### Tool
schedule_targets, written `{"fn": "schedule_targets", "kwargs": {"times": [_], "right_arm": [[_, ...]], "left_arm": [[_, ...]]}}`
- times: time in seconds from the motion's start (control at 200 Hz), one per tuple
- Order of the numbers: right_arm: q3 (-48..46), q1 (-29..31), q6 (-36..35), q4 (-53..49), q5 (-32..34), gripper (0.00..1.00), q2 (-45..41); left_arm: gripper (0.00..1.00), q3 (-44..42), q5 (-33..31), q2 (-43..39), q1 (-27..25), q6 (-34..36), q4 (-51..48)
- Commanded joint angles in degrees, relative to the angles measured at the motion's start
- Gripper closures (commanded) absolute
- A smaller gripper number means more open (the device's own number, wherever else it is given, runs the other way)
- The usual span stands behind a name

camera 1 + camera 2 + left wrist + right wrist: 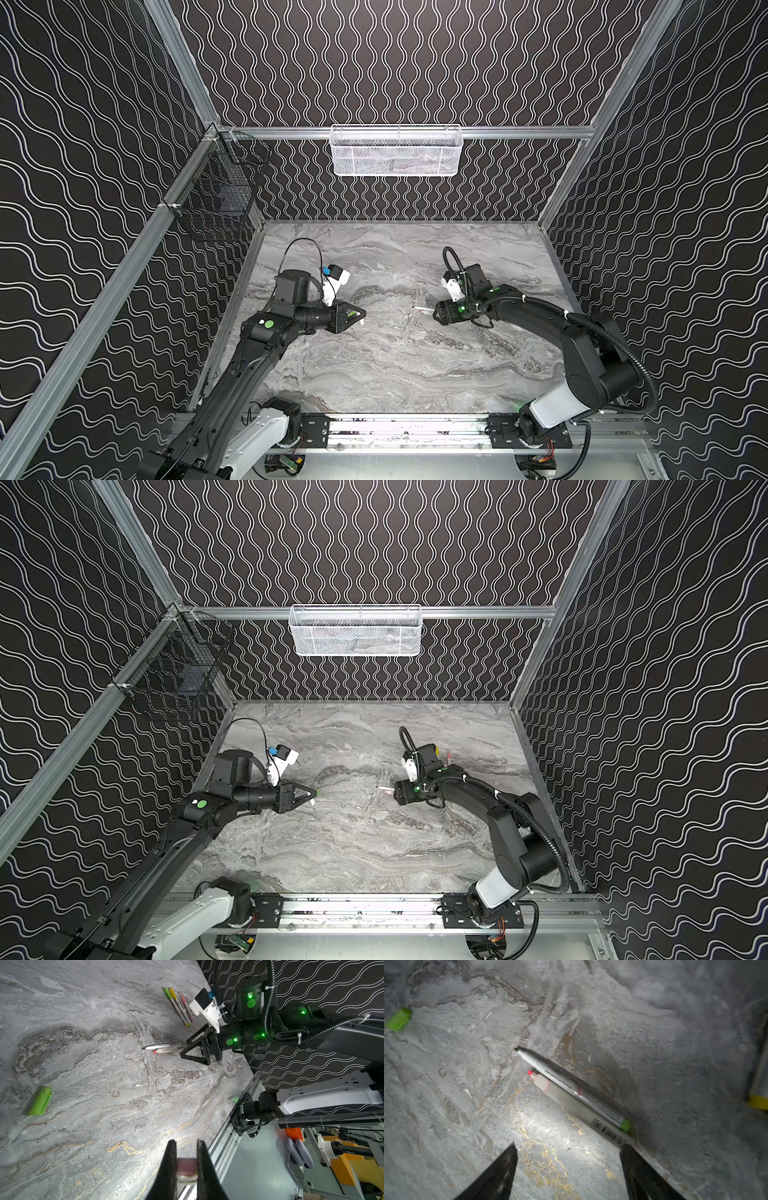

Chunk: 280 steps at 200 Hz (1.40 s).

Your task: Insert the pens into the pen caps

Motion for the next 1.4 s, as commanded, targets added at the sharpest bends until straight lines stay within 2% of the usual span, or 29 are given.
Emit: {"fn": "schedule_targets", "kwargs": {"times": [0.0,0.435,0.651,1.076,1.396], "right_arm": [[-0.5,-2.33,-0.61,-0.85,0.49,0.19,1.09],[1.96,-3.6,-2.61,-1.02,-4.13,0.17,6.82],[3.23,-2.41,-3.95,-1.61,-8.33,0.18,8.2],[2.16,0.82,-2.66,-4.22,-3.88,0.23,7.6],[3.21,6.89,-2.2,-7.93,0.98,0.4,8.33]], "left_arm": [[1.0,-0.18,0.63,0.23,0.18,1.03,0.79],[0.99,-0.17,0.47,0.73,0.45,1.09,0.88],[0.98,-0.17,0.65,1.0,0.76,1.07,0.94],[0.98,-0.31,0.74,1.18,1.17,0.72,1.27],[0.97,-0.39,0.47,0.86,1.21,0.67,1.34]]}}
